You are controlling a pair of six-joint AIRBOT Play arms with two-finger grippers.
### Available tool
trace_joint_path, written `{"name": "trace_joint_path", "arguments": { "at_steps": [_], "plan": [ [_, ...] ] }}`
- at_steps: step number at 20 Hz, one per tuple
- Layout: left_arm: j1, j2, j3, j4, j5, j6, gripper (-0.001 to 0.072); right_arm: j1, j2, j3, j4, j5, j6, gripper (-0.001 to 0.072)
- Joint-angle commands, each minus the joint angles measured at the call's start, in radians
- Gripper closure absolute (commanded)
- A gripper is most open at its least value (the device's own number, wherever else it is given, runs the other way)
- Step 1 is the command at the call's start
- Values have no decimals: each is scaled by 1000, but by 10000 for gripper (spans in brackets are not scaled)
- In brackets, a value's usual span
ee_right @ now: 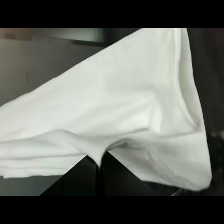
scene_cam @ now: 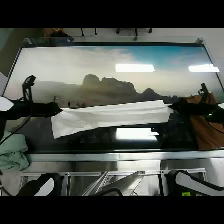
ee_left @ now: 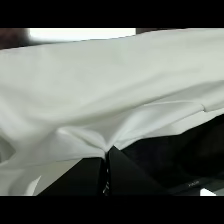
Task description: Fold the shirts.
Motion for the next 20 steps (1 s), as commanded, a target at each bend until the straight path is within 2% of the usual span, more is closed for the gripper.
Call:
{"name": "trace_joint_path", "arguments": {
  "at_steps": [1, 4, 8, 9, 11, 12, 13, 14, 15, 16, 20],
  "plan": [
    [-13, -185, 2, -2, 116, 27, 691, 87, -112, 4, 32, -179, -50, 693],
    [-13, -307, 35, -1, 133, 50, 691, 92, -195, 6, 31, -215, -77, 693],
    [-13, -426, 140, -2, 101, 49, 688, 91, -211, 34, 27, -214, -129, 691],
    [-13, -447, 172, -3, 86, 48, 688, 90, -208, 56, 16, -204, -129, 666],
    [-13, -470, 237, -2, 29, 49, 686, 90, -198, 113, -35, -163, -128, 432],
    [-12, -471, 261, -2, 5, 49, 684, 89, -195, 145, -73, -138, -127, 391],
    [-13, -471, 290, -2, -21, 49, 424, 89, -192, 169, -123, -124, -116, 350],
    [-13, -471, 315, -2, -43, 45, 103, 89, -192, 187, -179, -124, -84, 211],
    [-13, -471, 341, -3, -70, 33, 21, 89, -193, 191, -216, -125, -53, 135],
    [-13, -471, 362, -3, -91, 27, 21, 90, -199, 190, -245, -121, -37, 110],
    [-13, -471, 419, -3, -145, -16, 21, 90, -269, 190, -250, -77, -29, 111]
  ]
}}
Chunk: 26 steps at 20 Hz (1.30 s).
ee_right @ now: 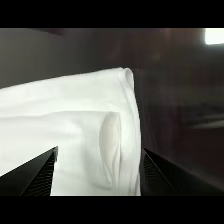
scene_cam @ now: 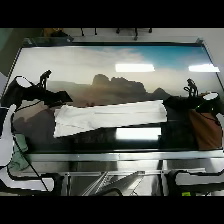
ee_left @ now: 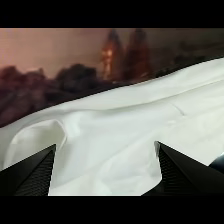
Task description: Fold the shirts.
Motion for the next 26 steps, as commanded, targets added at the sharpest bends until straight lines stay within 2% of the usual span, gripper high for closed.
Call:
{"name": "trace_joint_path", "arguments": {
  "at_steps": [1, 5, 6, 7, 8, 9, 10, 11, 12, 17, 22, 26],
  "plan": [
    [0, -3, 52, -1, -72, -35, 21, 3, -56, 9, -39, 37, 21, 111],
    [-6, -2, 55, -11, -111, -58, 21, 3, -111, 9, -34, 87, 21, 116],
    [-13, -2, 55, -12, -114, -72, 22, 3, -120, 9, -18, 105, 15, 171],
    [-25, -2, 55, -13, -119, -74, 22, 3, -127, 9, 8, 127, 0, 283],
    [-43, -2, 55, -13, -121, -74, 33, 3, -132, 9, 32, 142, -19, 352],
    [-64, -2, 55, -13, -119, -75, 160, 3, -135, 9, 58, 155, -38, 450],
    [-95, -2, 55, -13, -115, -74, 348, 3, -135, 9, 85, 166, -62, 594],
    [-128, -2, 55, -13, -101, -74, 523, 3, -135, 9, 104, 167, -74, 693],
    [-169, -2, 55, -13, -74, -74, 690, 3, -133, 13, 116, 168, -74, 693],
    [-422, -65, 55, -61, 106, -86, 690, 1, -64, 99, 116, 266, -39, 694],
    [-666, -274, 68, -282, 344, -80, 690, 1, 54, 296, 116, 457, 80, 694],
    [-797, -462, 241, -353, 362, -82, 690, 1, 149, 449, 119, 526, 149, 694]
  ]
}}
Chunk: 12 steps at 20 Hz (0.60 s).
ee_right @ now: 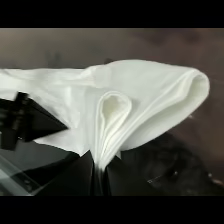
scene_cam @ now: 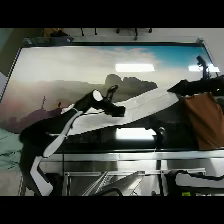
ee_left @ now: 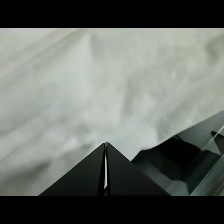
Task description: Fold the shirts.
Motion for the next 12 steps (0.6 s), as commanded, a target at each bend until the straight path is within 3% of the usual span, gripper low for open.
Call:
{"name": "trace_joint_path", "arguments": {
  "at_steps": [1, 6, 12],
  "plan": [
    [-112, -156, 149, -106, 55, 2, 690, 0, 89, 122, 3, 72, 66, 694],
    [-122, -270, 402, -141, -66, -17, 690, 0, 167, 136, 2, 82, 85, 694],
    [39, -190, 598, -143, -420, -17, 692, 3, 151, 131, 50, 88, 113, 694]
  ]
}}
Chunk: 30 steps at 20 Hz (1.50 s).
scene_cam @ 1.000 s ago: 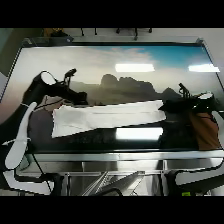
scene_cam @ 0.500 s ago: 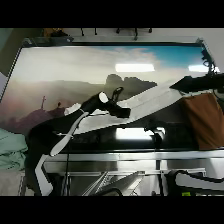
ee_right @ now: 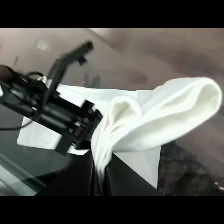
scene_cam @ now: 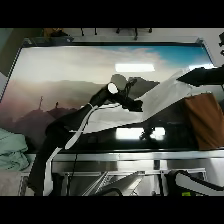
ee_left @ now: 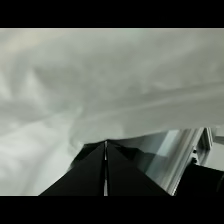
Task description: Fold the shirts.
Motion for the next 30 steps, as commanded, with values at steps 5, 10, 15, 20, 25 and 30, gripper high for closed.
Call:
{"name": "trace_joint_path", "arguments": {
  "at_steps": [5, 10, 15, 20, 25, 30],
  "plan": [
    [354, 392, -69, -16, -274, -1, 692, 179, -2, -84, 151, -116, 14, 694],
    [583, 667, -122, -15, -334, 0, 691, 681, -87, -236, 152, -576, -64, 693],
    [672, 866, -299, -14, -307, 66, 691, 1148, -382, -244, 153, -1142, -292, 689],
    [673, 1006, -531, -14, -246, 128, 691, 1281, -479, -244, 143, -1442, -354, 328],
    [673, 1067, -616, -14, -204, 135, 691, 1064, -293, -244, 84, -1089, -313, 330],
    [673, 1095, -616, -14, -217, 135, 691, 592, -191, -244, -87, -520, -21, 317]
  ]
}}
